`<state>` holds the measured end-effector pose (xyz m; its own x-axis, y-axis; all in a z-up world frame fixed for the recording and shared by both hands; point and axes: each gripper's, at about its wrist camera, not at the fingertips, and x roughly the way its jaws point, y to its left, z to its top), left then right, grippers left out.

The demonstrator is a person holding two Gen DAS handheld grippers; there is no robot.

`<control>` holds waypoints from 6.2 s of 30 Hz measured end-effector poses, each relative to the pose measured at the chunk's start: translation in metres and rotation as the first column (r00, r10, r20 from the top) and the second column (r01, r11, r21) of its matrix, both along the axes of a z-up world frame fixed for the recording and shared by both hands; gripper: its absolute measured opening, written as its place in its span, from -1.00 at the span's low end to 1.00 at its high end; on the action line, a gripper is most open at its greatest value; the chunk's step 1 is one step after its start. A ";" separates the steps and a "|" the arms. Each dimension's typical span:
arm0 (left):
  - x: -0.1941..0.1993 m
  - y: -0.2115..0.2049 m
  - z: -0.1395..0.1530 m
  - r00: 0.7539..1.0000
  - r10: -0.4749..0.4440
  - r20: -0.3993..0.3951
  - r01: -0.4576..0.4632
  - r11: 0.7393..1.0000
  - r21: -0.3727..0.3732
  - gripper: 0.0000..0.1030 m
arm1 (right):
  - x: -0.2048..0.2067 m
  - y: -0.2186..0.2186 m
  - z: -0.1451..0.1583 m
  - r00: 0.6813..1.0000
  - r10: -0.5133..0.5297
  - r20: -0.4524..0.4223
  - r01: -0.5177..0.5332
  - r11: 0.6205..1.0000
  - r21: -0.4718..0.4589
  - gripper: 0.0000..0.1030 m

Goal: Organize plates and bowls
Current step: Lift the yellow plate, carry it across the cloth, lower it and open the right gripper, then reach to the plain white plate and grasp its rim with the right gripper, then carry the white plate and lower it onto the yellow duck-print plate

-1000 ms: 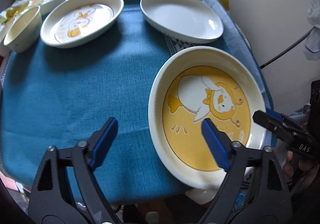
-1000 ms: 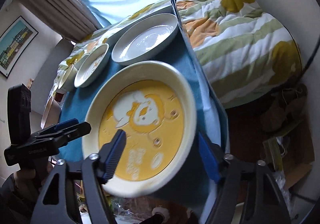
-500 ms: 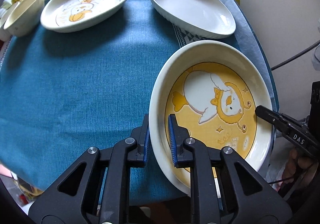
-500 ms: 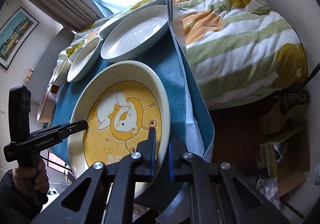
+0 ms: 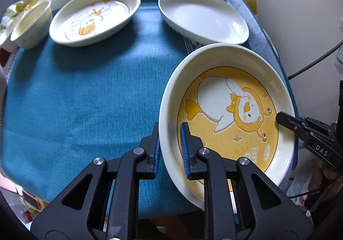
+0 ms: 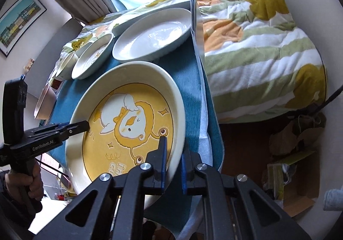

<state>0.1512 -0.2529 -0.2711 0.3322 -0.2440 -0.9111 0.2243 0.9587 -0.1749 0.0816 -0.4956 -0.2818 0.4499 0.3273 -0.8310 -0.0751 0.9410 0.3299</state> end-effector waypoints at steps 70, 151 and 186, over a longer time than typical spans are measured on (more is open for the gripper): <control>0.026 0.305 -0.005 0.980 0.190 0.055 -0.193 0.979 0.058 0.22 | 0.089 0.283 -0.006 0.988 0.151 -0.029 -0.151 0.988 0.005 -0.78; 0.265 -0.051 0.010 0.857 -0.515 -0.021 0.514 0.857 -0.027 -0.67 | 0.138 0.011 0.005 0.802 -0.582 -0.130 0.594 0.800 0.083 -0.69; 0.002 0.250 0.084 0.967 0.237 0.089 -0.235 0.971 -0.034 -0.67 | 0.066 0.228 0.075 0.981 0.187 0.056 -0.191 0.980 0.063 -0.69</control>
